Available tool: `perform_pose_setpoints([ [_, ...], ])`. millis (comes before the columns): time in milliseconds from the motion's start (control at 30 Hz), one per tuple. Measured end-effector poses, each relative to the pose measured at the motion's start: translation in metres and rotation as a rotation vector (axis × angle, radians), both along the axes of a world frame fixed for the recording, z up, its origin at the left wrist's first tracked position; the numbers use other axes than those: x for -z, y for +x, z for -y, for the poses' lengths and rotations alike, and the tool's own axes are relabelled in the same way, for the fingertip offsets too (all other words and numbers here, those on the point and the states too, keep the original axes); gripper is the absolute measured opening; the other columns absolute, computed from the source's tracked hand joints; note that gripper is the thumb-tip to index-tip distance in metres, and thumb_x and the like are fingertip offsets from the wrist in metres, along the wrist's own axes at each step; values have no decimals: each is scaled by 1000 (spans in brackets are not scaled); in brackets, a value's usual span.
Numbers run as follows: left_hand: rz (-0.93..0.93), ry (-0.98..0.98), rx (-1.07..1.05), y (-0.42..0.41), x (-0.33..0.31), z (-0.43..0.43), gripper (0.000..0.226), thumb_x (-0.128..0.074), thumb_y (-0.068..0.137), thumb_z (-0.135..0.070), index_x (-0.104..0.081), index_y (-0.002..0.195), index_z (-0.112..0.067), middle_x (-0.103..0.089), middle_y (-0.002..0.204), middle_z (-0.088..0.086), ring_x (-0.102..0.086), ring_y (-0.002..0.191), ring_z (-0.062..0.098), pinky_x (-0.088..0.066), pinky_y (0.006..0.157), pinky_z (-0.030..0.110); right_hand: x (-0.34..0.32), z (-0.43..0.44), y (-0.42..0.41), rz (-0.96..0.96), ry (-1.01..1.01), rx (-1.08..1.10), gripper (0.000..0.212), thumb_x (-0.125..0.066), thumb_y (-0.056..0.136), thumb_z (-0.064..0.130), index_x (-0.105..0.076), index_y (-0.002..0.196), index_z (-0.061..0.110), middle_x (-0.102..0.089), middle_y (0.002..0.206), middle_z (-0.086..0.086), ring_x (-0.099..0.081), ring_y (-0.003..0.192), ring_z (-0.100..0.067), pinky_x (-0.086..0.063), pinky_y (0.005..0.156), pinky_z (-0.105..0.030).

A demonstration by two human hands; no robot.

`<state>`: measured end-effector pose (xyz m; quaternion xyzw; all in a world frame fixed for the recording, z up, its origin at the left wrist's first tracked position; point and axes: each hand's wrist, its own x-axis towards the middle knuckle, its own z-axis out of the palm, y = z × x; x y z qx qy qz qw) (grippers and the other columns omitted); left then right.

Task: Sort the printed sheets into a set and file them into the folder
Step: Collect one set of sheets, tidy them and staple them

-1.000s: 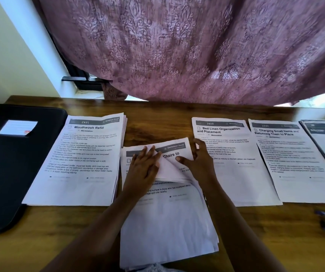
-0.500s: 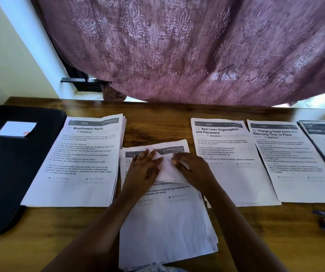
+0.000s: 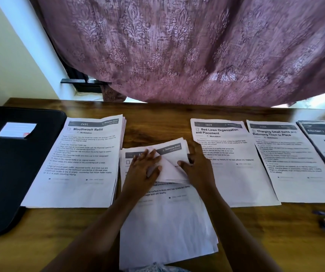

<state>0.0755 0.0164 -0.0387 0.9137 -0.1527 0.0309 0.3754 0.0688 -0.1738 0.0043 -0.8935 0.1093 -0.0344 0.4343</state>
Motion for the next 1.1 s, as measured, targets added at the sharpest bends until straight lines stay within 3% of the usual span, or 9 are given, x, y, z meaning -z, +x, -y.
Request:
perform_pose_setpoints([
  [67, -48, -136, -19, -4, -8, 2, 59, -34, 92, -58, -28, 146, -32, -19, 148, -25, -20, 142, 0, -16, 118, 28, -3, -5, -7, 130, -188, -227, 46, -60, 91, 21, -48, 136, 25, -61, 128, -1, -61, 112, -19, -45, 94, -26],
  [167, -35, -327, -13, -6, -11, 3, 65, -30, 90, -68, -17, 147, -39, -14, 148, -37, -16, 137, -16, -17, 109, 7, 2, -11, -18, 180, -422, -609, 36, -47, 95, 21, -59, 129, 21, -58, 133, -3, -53, 125, -18, -44, 103, -35],
  [267, -31, -198, -10, -3, -6, 0, 56, -40, 89, -63, -39, 139, -40, -18, 151, -23, -17, 140, -6, -19, 117, 31, 0, -7, -20, 192, -376, -740, 41, -43, 94, 41, -67, 118, 18, -64, 124, -3, -58, 118, -18, -49, 96, -36],
  [367, 21, 18, 32, 1, 1, -2, 57, -40, 91, -52, -53, 136, -21, -23, 148, -10, -22, 143, 14, -16, 120, 43, -6, 1, -3, 253, -220, -532, 31, -53, 92, 36, -71, 108, 16, -71, 109, -3, -68, 97, -20, -55, 83, -35],
  [500, 0, 116, 25, 3, 1, 0, 57, -35, 93, -50, -47, 140, -20, -25, 153, -3, -21, 146, 19, -6, 117, 33, 4, 10, 27, -20, -541, -407, 59, -57, 91, 38, -39, 143, 16, -47, 143, -10, -45, 129, -27, -34, 107, -35],
  [567, 8, 125, 18, 3, 1, -1, 65, -28, 90, -56, -47, 140, -19, -29, 154, 1, -23, 145, 21, -8, 117, 36, 9, 7, 28, -72, -571, -446, 64, -57, 90, 39, -33, 146, 18, -46, 143, -9, -43, 129, -28, -33, 107, -34],
  [767, 1, 143, 22, 3, -2, 0, 65, -26, 90, -56, -44, 142, -21, -25, 155, -1, -13, 144, 12, -3, 116, 32, 1, -1, 11, 33, -294, 0, 65, -73, 78, 46, -48, 131, 18, -69, 105, -4, -65, 96, -25, -48, 83, -33],
  [933, -34, 115, 22, 1, -2, 0, 57, -36, 91, -45, -45, 141, -21, -22, 153, -7, -19, 146, 17, -3, 116, 31, 0, -2, 10, -50, 148, 115, 66, -84, 69, 27, -48, 123, 19, -61, 121, -3, -59, 108, -22, -47, 88, -32],
  [1100, -56, 65, 13, 0, -4, 0, 56, -36, 92, -47, -41, 143, -25, -19, 150, -13, -19, 145, 14, -9, 121, 38, -2, -11, 17, 60, 228, 116, 49, -77, 77, 13, -55, 120, 18, -67, 111, 0, -63, 90, -13, -52, 80, -25],
])
